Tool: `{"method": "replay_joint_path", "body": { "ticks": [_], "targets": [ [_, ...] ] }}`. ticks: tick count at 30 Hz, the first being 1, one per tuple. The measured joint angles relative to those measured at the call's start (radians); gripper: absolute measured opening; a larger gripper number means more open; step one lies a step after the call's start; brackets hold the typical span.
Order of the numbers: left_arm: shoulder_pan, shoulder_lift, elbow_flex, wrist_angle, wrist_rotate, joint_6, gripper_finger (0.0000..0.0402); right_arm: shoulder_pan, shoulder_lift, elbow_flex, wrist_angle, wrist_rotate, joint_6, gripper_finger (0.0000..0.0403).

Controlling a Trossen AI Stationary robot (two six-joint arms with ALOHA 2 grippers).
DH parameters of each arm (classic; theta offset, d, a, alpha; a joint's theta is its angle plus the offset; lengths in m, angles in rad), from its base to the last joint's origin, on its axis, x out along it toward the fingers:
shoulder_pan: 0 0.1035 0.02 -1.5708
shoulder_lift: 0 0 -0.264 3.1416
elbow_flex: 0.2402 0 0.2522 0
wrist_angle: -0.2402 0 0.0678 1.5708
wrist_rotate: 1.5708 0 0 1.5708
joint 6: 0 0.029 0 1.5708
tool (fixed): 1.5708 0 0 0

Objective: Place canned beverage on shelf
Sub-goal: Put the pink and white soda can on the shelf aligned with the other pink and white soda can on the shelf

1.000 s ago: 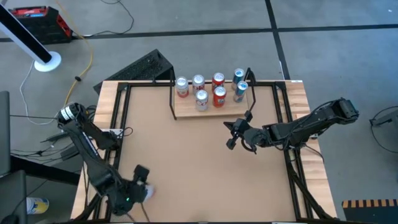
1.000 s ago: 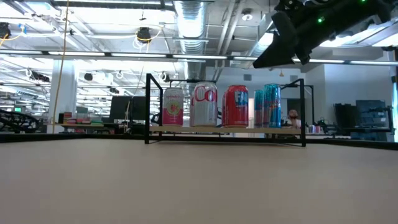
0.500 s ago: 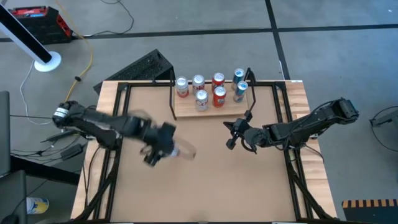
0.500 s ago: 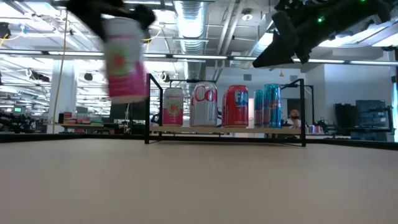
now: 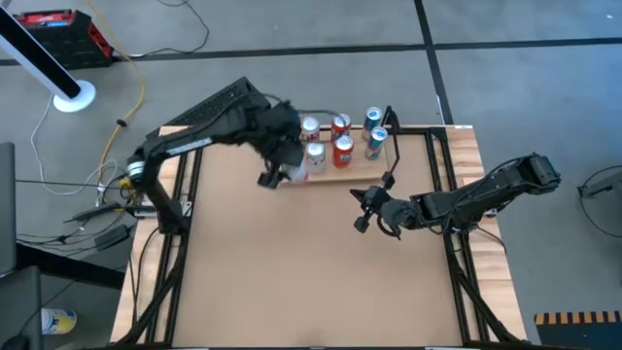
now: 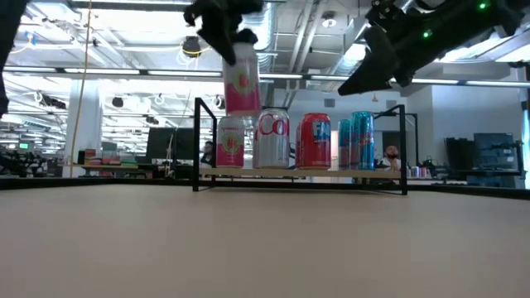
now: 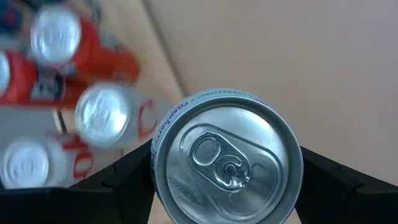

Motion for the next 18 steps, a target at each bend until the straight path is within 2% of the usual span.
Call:
{"method": "replay_joint_path", "body": {
  "ticks": [3,6,12,18],
  "targets": [
    [0.052,0.067,0.059,-0.062,-0.004,0.028,0.0275,-0.007,0.0,0.0,-0.001,0.0,-0.002,0.0027],
    [0.092,0.093,0.068,-0.092,0.003,0.067,0.0275,-0.007,0.0,0.0,-0.002,0.0,-0.002,0.0027],
    [0.167,0.092,0.039,-0.034,0.076,0.067,0.0275,-0.007,0.0,0.0,-0.003,0.0,-0.009,0.0027],
    [0.194,0.091,-0.028,-0.028,0.096,0.088,0.0275,-0.006,0.0,0.0,-0.003,0.0,-0.01,0.0027]
  ]
}}
